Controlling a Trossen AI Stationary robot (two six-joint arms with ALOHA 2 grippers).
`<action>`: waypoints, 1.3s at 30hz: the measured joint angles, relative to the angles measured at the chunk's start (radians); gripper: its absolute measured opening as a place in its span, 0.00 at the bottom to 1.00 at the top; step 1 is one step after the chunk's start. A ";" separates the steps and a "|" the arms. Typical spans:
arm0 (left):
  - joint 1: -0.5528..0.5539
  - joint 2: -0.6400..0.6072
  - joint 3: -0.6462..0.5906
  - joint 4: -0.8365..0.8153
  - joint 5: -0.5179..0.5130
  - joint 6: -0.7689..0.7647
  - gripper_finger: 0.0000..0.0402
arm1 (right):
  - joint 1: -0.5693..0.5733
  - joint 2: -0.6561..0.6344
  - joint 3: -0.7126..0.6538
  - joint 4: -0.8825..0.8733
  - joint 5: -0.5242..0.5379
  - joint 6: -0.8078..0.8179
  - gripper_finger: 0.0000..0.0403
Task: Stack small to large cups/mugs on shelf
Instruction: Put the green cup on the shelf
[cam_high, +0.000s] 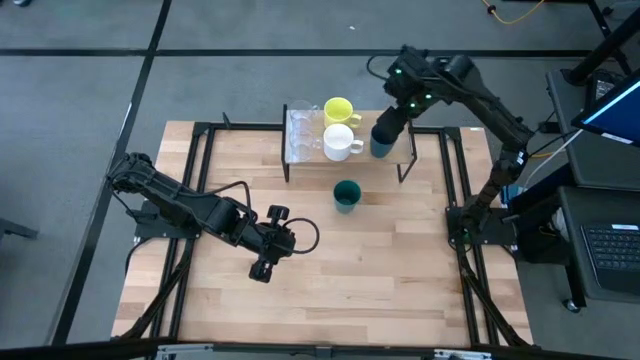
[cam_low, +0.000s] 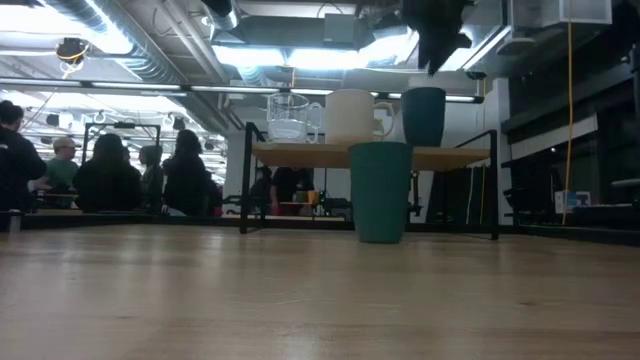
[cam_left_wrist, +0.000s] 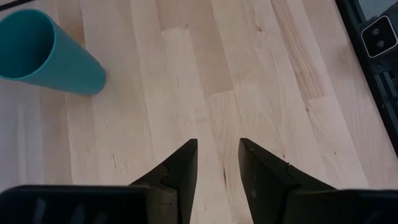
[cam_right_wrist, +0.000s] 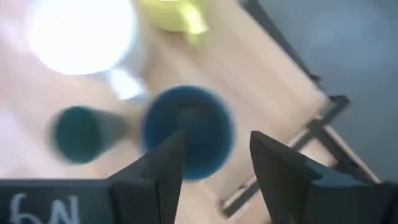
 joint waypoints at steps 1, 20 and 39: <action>0.000 0.000 0.000 0.000 0.000 0.000 0.28 | 0.008 -0.010 0.014 -0.002 -0.035 0.013 0.45; -0.003 0.000 0.000 -0.001 0.000 -0.057 0.28 | 0.540 -0.246 -0.359 0.313 -0.046 0.095 0.46; -0.036 0.000 0.000 -0.001 0.000 -0.079 0.28 | 0.623 -0.241 -0.927 0.902 -0.029 0.037 0.46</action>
